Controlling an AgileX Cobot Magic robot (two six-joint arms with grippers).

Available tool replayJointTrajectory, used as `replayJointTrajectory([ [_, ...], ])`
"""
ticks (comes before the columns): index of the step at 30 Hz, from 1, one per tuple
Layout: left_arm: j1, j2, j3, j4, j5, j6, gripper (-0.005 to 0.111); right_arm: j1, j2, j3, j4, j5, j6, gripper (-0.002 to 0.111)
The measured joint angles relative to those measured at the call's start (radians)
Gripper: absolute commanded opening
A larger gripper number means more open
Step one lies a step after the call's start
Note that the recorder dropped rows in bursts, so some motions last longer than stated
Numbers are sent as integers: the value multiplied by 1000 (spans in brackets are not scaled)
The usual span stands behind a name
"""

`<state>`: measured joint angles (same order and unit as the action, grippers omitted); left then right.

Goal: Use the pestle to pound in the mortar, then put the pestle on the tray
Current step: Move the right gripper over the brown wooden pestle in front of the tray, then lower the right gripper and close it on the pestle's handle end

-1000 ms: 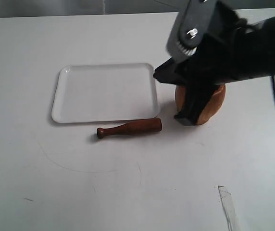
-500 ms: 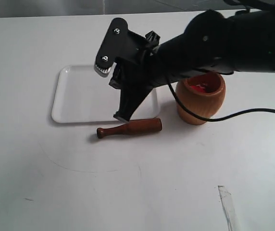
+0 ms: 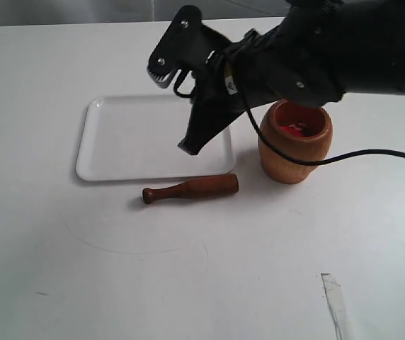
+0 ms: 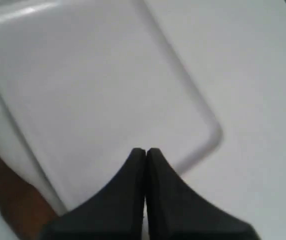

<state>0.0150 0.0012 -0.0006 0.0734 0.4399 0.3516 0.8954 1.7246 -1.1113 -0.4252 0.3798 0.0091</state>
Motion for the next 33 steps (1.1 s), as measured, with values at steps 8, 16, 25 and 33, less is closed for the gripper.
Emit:
replayJointTrajectory([
  [8,0,0,0,0,0,0,0,6,-39,-2,-190,200,208,0],
  [16,0,0,0,0,0,0,0,81,-37,-2,298,97,-411,0],
  [25,0,0,0,0,0,0,0,98,104,-20,490,144,-722,0],
  [33,0,0,0,0,0,0,0,116,216,-81,575,154,-776,9],
])
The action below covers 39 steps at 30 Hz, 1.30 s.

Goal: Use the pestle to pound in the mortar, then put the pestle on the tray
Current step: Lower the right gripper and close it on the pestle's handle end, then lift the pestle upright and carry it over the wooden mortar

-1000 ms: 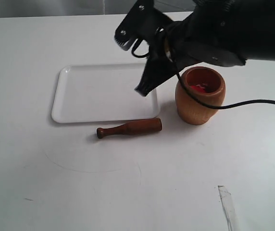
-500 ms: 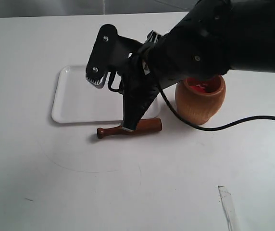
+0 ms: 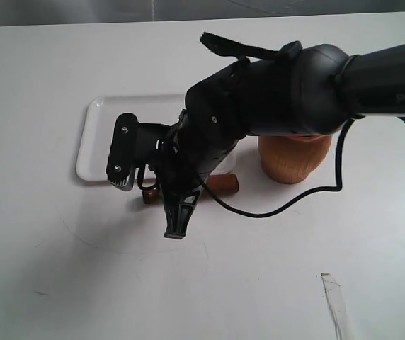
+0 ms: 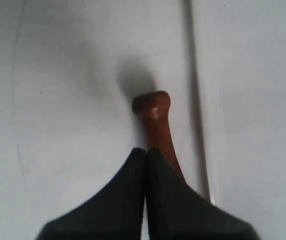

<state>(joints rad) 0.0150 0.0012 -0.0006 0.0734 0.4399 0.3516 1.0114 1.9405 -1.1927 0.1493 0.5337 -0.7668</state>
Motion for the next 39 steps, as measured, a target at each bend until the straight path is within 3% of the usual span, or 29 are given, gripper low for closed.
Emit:
replayJointTrajectory([
  [5,0,0,0,0,0,0,0,0,34,-2,8,-37,-13,46],
  [7,0,0,0,0,0,0,0,0,40,-2,12,-49,-15,54],
  [9,0,0,0,0,0,0,0,0,50,-2,15,-55,-16,56],
  [20,0,0,0,0,0,0,0,12,108,-12,25,-63,-22,43],
  [24,0,0,0,0,0,0,0,12,114,-13,31,-68,-22,28],
  [28,0,0,0,0,0,0,0,14,115,-14,26,-73,-24,0],
  [39,0,0,0,0,0,0,0,14,116,-17,12,-58,-22,0],
])
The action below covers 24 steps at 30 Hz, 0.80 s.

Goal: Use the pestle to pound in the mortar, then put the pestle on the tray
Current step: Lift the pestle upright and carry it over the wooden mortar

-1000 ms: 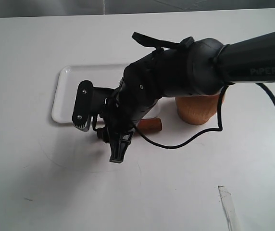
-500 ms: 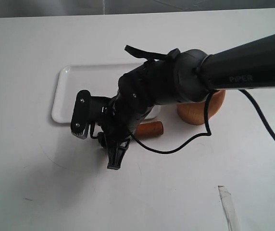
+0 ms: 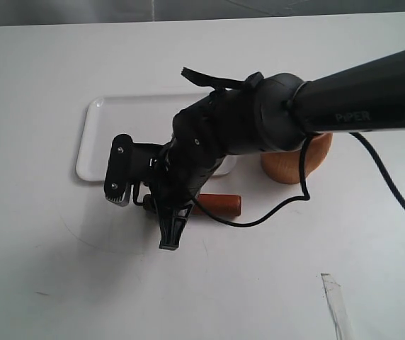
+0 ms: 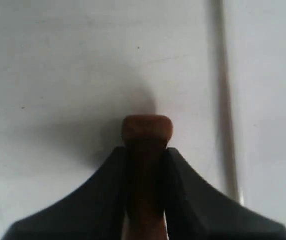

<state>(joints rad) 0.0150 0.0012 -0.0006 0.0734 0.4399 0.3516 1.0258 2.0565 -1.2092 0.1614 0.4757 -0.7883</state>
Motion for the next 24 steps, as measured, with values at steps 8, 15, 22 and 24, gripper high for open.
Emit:
replayJointTrajectory([
  [8,0,0,0,0,0,0,0,0,-36,7,-12,6,32,0],
  [15,0,0,0,0,0,0,0,0,-249,7,-39,-82,128,0],
  [22,0,0,0,0,0,0,0,-28,-495,150,-116,-355,286,0],
  [24,0,0,0,0,0,0,0,-51,-566,242,-118,-476,314,0],
])
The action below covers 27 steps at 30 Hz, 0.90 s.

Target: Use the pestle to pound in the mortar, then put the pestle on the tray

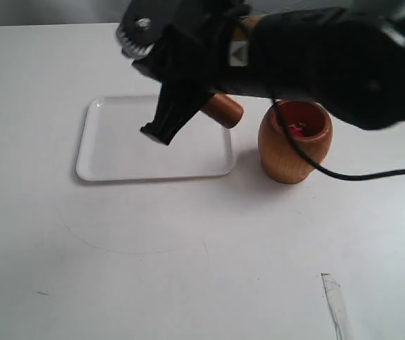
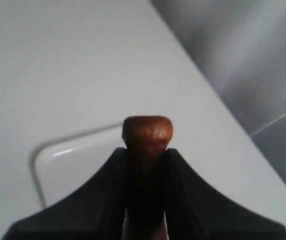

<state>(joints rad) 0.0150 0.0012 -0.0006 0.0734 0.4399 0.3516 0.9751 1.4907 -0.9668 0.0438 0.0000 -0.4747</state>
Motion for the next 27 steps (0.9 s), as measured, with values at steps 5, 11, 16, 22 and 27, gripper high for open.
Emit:
replayJointTrajectory([
  [5,0,0,0,0,0,0,0,-63,-166,243,83,-363,8,0],
  [11,0,0,0,0,0,0,0,-103,-238,589,231,-1042,62,0],
  [16,0,0,0,0,0,0,0,-145,-124,671,296,-1194,181,0],
  [22,0,0,0,0,0,0,0,-201,26,602,277,-1206,220,0],
  [27,0,0,0,0,0,0,0,-207,148,556,266,-1206,230,0],
])
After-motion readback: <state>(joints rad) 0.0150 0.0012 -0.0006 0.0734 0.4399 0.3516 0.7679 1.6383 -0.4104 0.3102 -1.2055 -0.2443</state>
